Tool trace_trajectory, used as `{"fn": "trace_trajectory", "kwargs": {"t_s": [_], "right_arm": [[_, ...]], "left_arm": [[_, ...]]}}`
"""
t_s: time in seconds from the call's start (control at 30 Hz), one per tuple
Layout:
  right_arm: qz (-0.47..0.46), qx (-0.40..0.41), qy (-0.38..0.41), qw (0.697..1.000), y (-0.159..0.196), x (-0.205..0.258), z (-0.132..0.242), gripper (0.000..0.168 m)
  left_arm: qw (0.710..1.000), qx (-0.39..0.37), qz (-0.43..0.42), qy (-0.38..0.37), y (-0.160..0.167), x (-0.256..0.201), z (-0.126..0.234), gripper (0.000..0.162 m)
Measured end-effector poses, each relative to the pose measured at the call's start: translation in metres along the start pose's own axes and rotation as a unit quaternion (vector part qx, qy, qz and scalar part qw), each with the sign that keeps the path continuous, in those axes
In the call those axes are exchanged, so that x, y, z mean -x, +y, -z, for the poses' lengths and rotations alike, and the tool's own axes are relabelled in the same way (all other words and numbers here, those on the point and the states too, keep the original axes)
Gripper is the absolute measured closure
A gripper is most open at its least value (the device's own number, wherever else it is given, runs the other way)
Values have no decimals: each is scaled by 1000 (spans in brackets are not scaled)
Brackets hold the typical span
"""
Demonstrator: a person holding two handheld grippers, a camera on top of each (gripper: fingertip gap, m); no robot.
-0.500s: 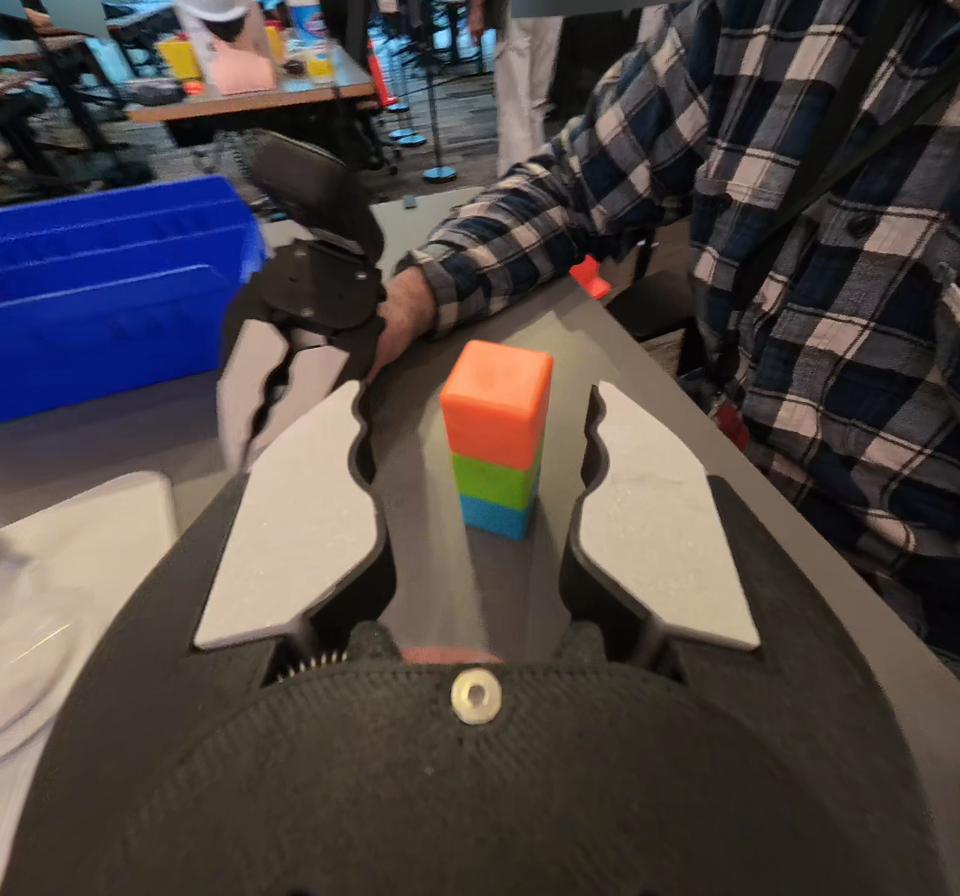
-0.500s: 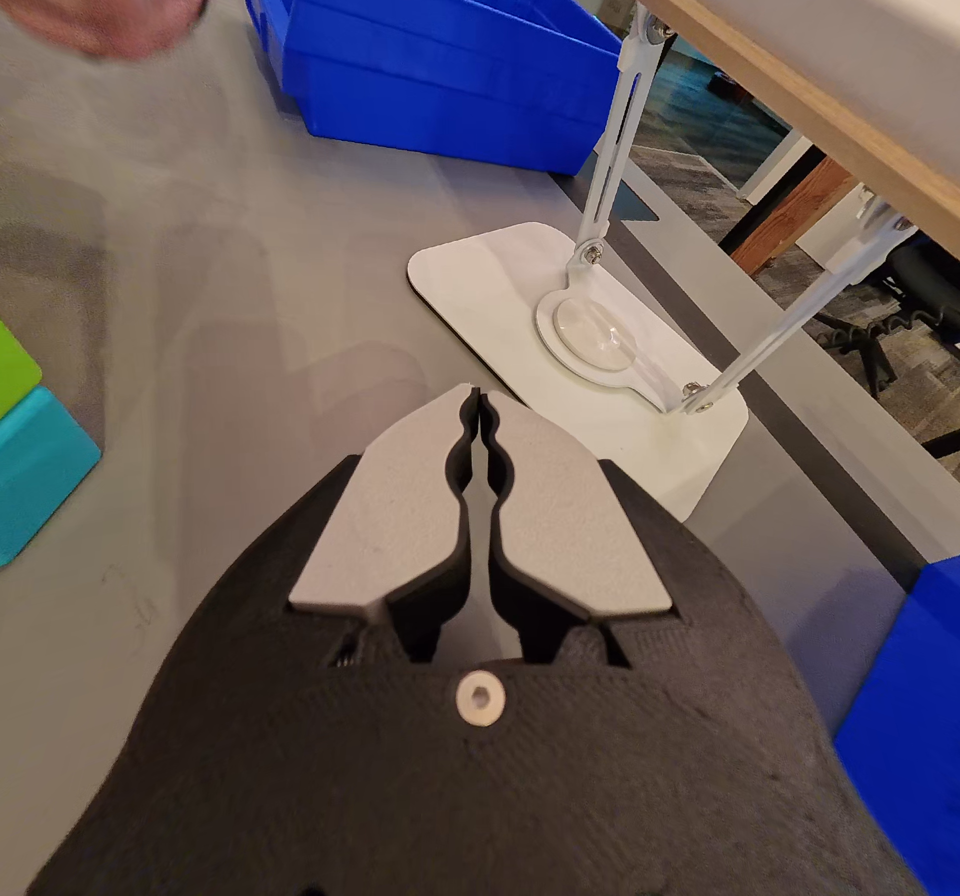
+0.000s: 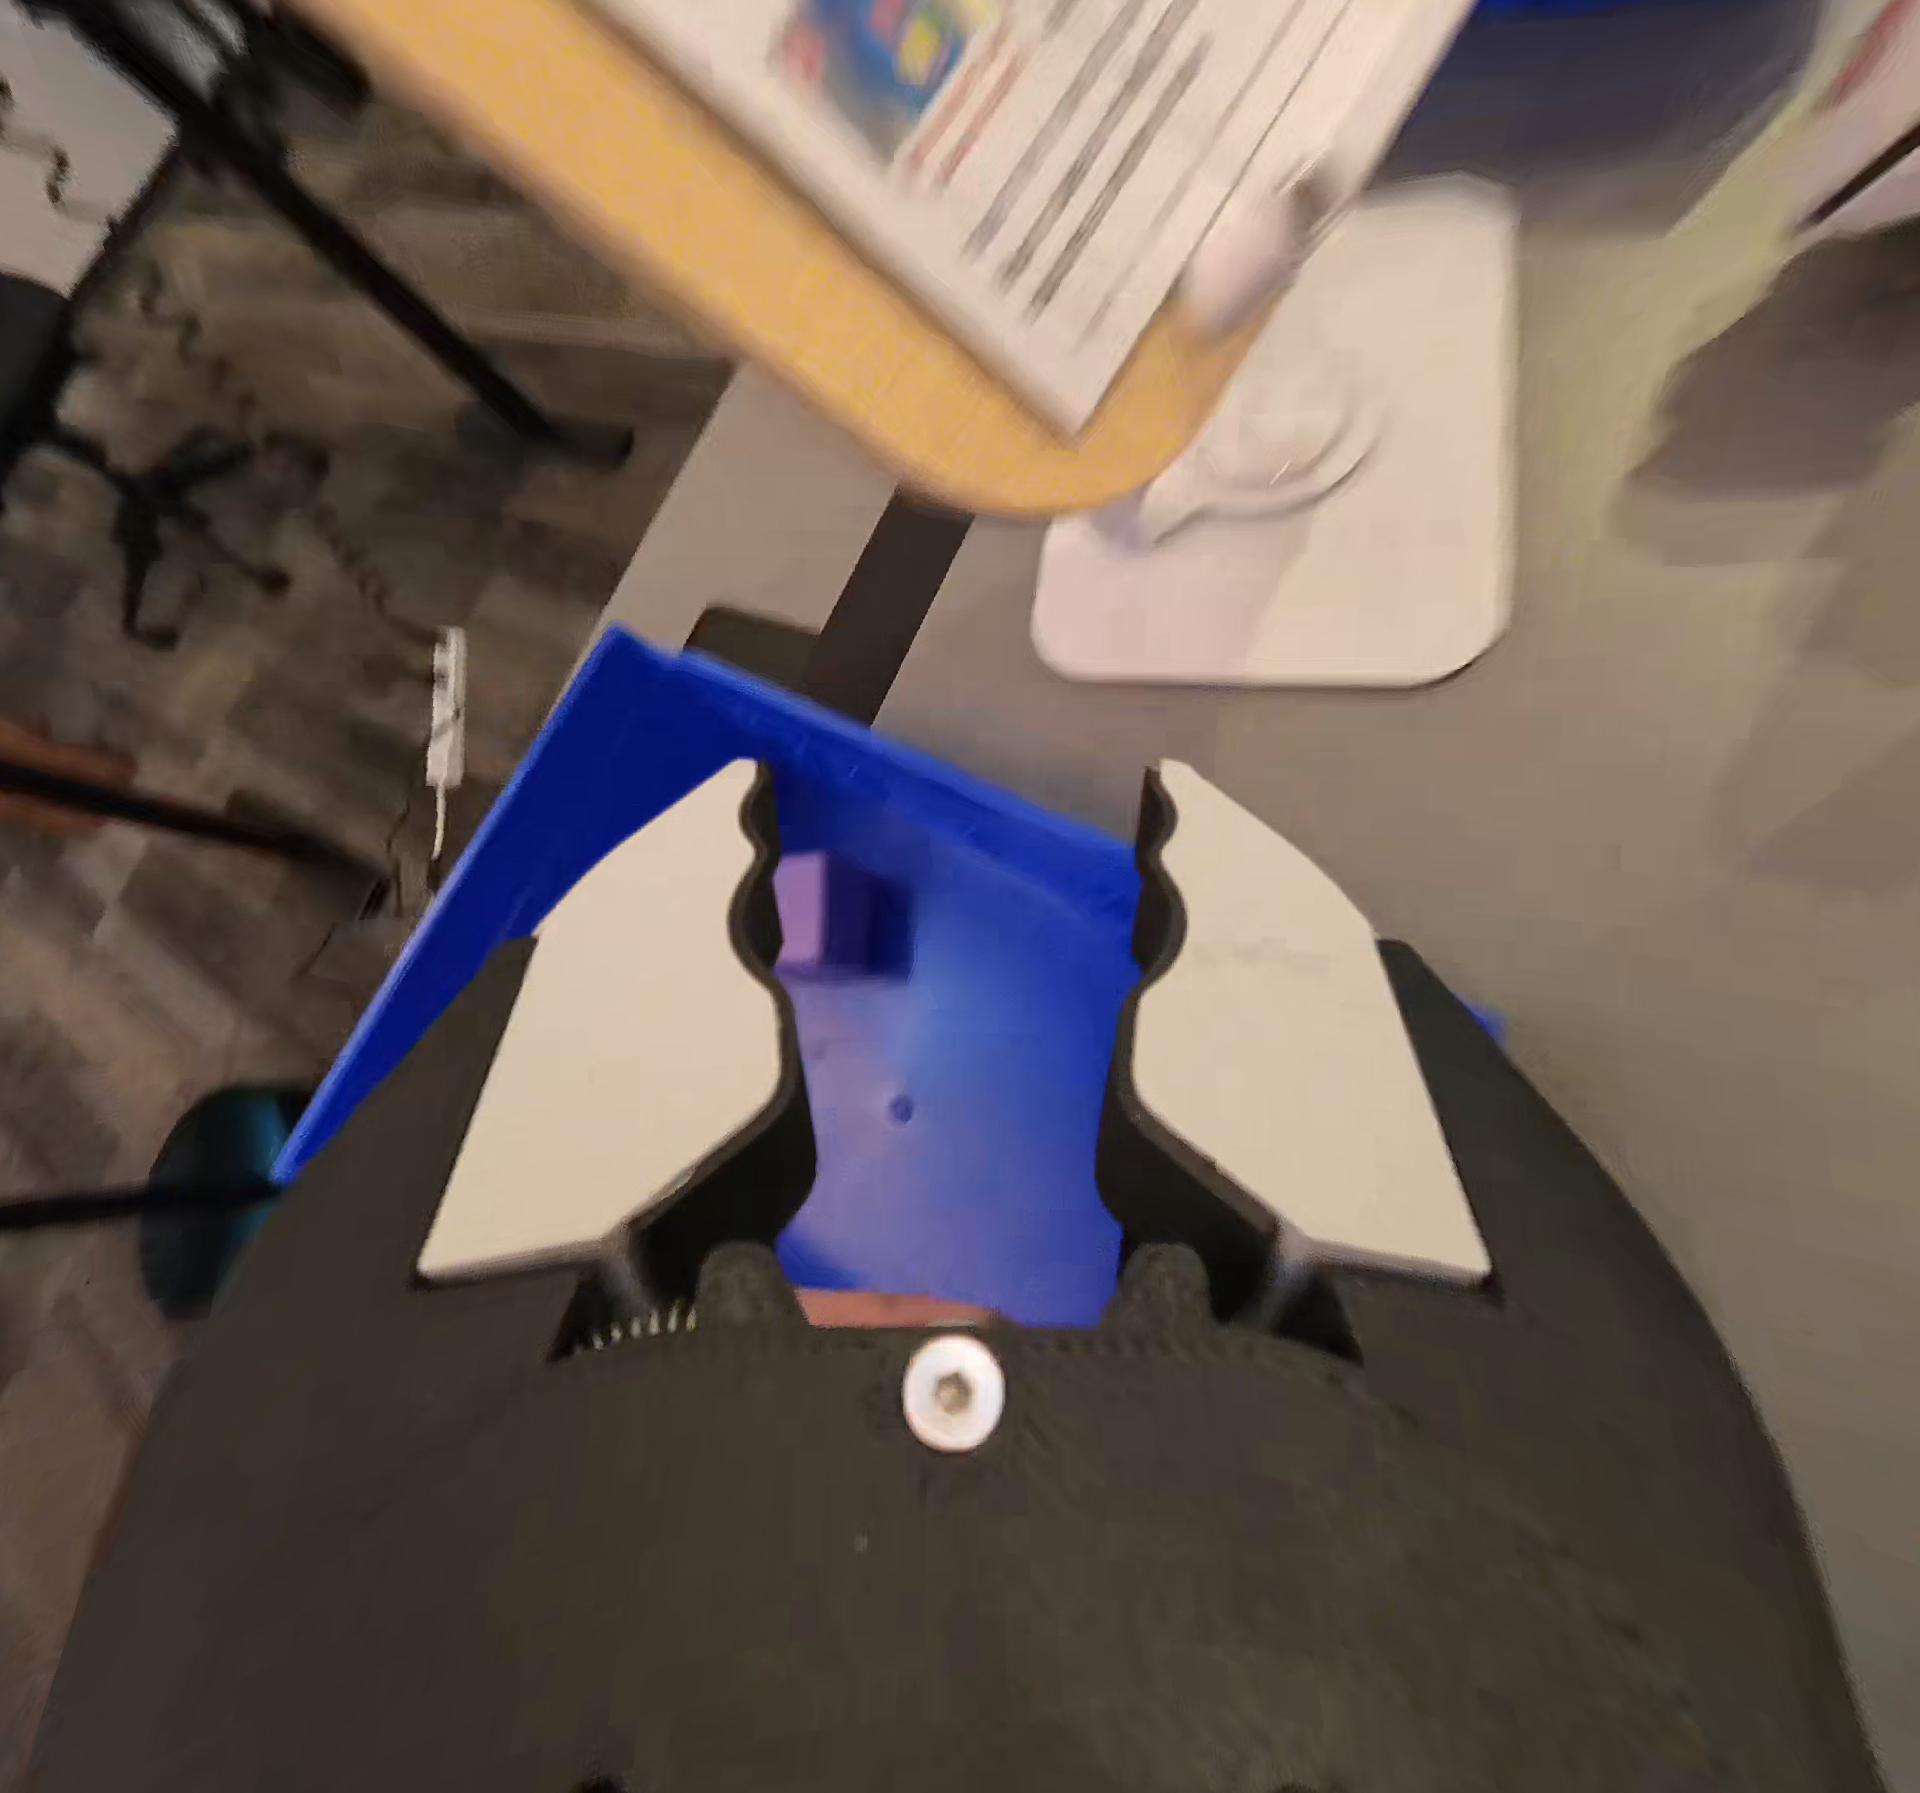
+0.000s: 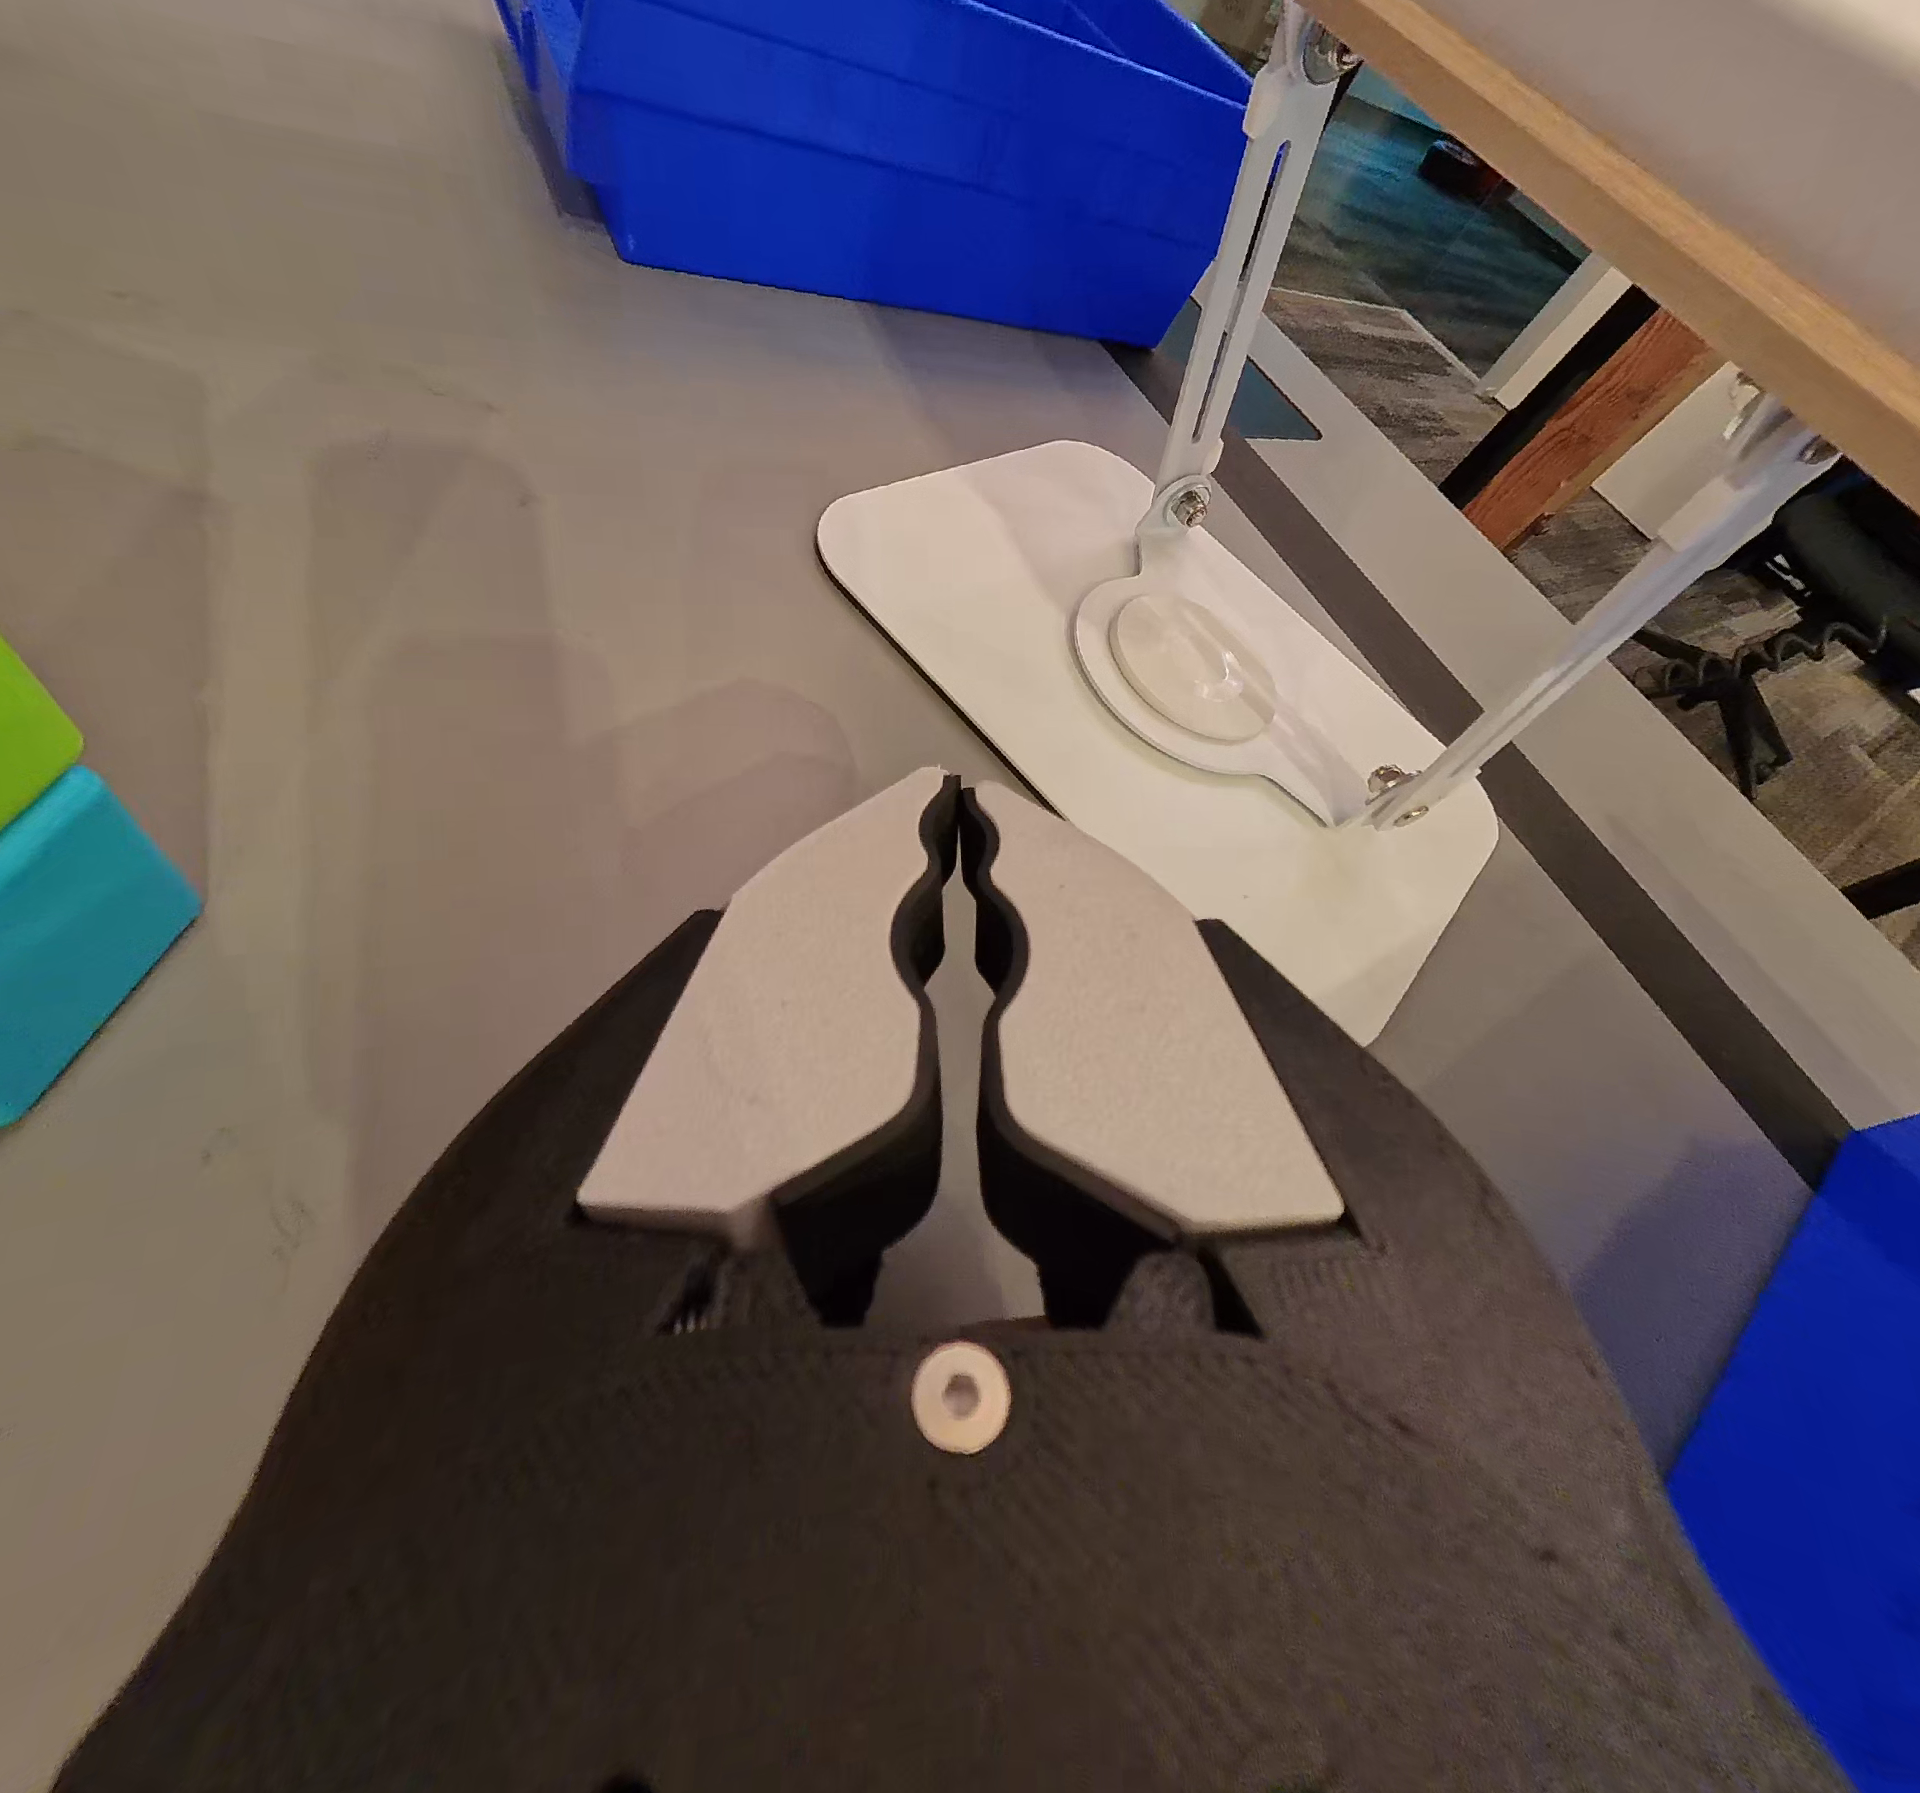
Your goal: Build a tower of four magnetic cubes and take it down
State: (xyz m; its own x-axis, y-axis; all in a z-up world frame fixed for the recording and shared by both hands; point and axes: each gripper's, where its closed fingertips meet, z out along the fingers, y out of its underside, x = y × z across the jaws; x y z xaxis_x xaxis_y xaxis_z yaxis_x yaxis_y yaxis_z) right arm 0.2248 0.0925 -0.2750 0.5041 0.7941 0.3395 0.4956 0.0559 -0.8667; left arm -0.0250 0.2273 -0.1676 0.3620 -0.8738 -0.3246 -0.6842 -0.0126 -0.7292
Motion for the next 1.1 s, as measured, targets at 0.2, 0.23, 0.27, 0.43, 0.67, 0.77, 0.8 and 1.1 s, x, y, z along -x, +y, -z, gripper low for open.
{"fn": "trace_trajectory", "kwargs": {"t_s": [0.2,0.23,0.27,0.43,0.67,0.77,0.8,1.1], "right_arm": [[1,-1,-3,1000,0,1,0,168],[1,-1,-3,1000,0,1,0,168],[1,-1,-4,1000,0,1,0,168],[5,1,-6,1000,0,2,0,168],[7,3,-9,1000,1,3,0,168],[9,4,-9,1000,1,4,0,168],[9,4,-9,1000,1,4,0,168],[6,3,-9,1000,1,3,0,168]], "left_arm": [[996,92,18,6,62,42,-53,96],[995,101,25,7,71,48,-60,96],[993,108,35,12,80,51,-66,94],[987,147,49,33,111,61,-96,91],[983,164,49,66,126,58,-119,113],[984,159,51,64,125,58,-116,113],[985,153,51,59,122,58,-113,113],[996,-8,52,71,39,10,-12,114]]}}
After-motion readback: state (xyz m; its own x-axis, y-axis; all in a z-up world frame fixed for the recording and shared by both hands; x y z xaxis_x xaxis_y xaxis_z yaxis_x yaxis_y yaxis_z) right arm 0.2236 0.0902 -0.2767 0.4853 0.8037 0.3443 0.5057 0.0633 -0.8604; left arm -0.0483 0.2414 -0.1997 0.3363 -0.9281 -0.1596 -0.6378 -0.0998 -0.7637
